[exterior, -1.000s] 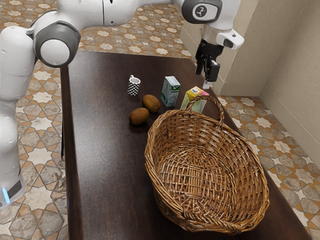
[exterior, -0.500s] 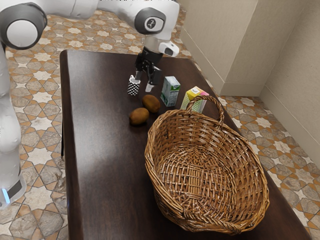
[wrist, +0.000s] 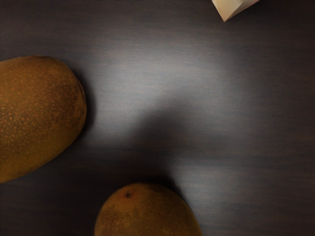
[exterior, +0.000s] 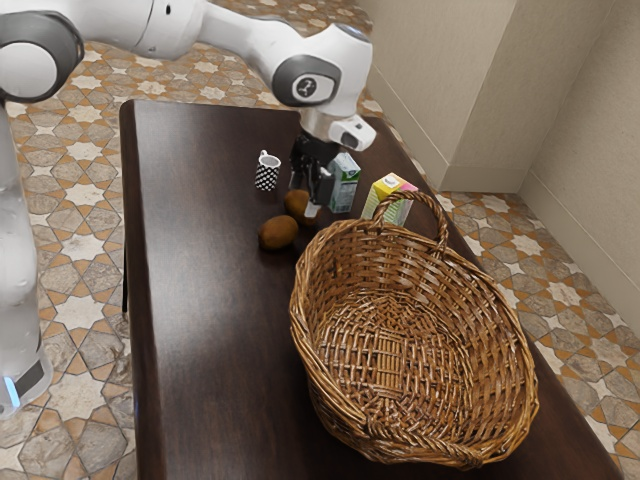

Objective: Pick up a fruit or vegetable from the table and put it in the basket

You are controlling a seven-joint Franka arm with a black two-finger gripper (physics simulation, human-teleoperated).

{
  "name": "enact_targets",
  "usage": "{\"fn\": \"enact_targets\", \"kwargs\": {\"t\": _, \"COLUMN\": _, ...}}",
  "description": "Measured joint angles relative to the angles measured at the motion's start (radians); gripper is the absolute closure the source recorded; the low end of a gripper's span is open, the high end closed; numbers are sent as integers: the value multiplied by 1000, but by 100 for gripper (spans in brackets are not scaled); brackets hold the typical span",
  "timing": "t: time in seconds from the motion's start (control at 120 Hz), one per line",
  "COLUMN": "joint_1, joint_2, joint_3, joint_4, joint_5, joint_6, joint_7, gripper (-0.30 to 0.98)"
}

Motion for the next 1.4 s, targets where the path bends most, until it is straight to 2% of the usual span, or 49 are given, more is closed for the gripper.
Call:
{"fn": "enact_targets", "kwargs": {"t": 0.267, "joint_1": -8, "joint_2": -25, "joint_3": 40, "joint_4": -77, "joint_5": -4, "joint_6": 31, "joint_7": -12, "gripper": 0}}
{"fn": "enact_targets", "kwargs": {"t": 0.758, "joint_1": -12, "joint_2": -60, "joint_3": 44, "joint_4": -144, "joint_5": -9, "joint_6": -7, "joint_7": -146, "gripper": 0}}
{"fn": "enact_targets", "kwargs": {"t": 1.4, "joint_1": -13, "joint_2": -13, "joint_3": 41, "joint_4": -190, "joint_5": -10, "joint_6": 85, "joint_7": -211, "gripper": 0}}
